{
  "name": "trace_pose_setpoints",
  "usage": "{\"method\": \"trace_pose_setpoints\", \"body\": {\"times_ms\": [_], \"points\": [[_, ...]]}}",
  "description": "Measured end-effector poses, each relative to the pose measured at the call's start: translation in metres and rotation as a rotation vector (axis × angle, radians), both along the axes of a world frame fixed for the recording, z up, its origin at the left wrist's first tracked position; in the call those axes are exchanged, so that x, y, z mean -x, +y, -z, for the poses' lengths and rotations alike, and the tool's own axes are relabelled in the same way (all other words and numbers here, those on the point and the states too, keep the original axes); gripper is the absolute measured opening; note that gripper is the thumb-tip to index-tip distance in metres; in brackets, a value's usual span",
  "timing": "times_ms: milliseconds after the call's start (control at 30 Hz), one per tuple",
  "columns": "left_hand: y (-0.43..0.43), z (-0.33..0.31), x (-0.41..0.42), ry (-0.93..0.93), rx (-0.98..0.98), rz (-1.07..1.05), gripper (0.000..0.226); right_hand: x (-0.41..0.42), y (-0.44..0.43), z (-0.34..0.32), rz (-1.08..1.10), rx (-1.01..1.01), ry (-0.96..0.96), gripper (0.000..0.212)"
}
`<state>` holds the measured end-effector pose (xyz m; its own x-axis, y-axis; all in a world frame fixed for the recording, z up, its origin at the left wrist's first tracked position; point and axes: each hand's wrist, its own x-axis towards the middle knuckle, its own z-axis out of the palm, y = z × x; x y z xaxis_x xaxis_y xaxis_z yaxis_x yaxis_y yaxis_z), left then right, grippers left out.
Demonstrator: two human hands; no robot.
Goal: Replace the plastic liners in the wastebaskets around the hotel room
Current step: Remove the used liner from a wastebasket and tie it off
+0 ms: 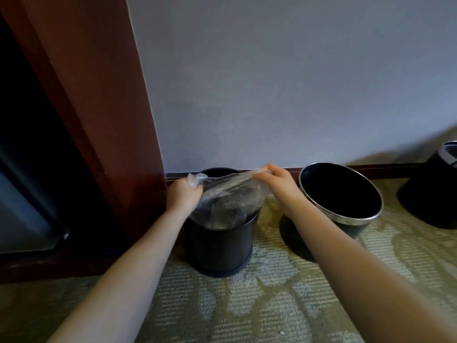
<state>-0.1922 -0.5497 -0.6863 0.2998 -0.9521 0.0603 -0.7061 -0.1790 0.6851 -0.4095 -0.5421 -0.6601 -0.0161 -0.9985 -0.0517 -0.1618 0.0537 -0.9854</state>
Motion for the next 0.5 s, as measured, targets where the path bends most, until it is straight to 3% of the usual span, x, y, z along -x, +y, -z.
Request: {"method": "trace_pose_setpoints", "body": {"times_ms": [100, 133, 200, 233, 267, 367, 433, 500], "points": [[-0.001, 0.006, 0.006, -0.037, -0.035, 0.016, 0.02, -0.019, 0.001, -0.002, 0.014, -0.11, -0.546, 0.013], [-0.001, 0.008, 0.008, -0.03, -0.044, 0.012, 0.021, -0.026, 0.0, -0.004, 0.047, -0.158, -0.695, 0.022], [0.001, 0.009, 0.013, -0.018, -0.054, 0.001, 0.023, -0.043, -0.001, -0.008, 0.149, -0.211, -0.875, 0.035], [0.002, 0.01, 0.015, 0.013, -0.055, -0.021, 0.022, -0.05, -0.002, -0.006, 0.212, -0.178, -0.817, 0.033], [0.002, 0.011, 0.016, 0.08, -0.052, -0.056, 0.02, -0.055, -0.003, -0.005, 0.254, -0.108, -0.621, 0.03], [0.001, 0.009, 0.013, 0.575, -0.073, -0.196, 0.011, -0.055, 0.001, 0.012, 0.137, 0.104, 0.239, 0.023], [0.0, 0.003, 0.012, 0.836, -0.066, -0.191, 0.004, -0.052, 0.005, 0.024, -0.019, 0.126, 0.512, 0.015], [0.001, -0.003, 0.017, 0.982, -0.043, -0.111, 0.014, -0.055, 0.008, 0.033, -0.134, 0.099, 0.685, 0.016]]}}
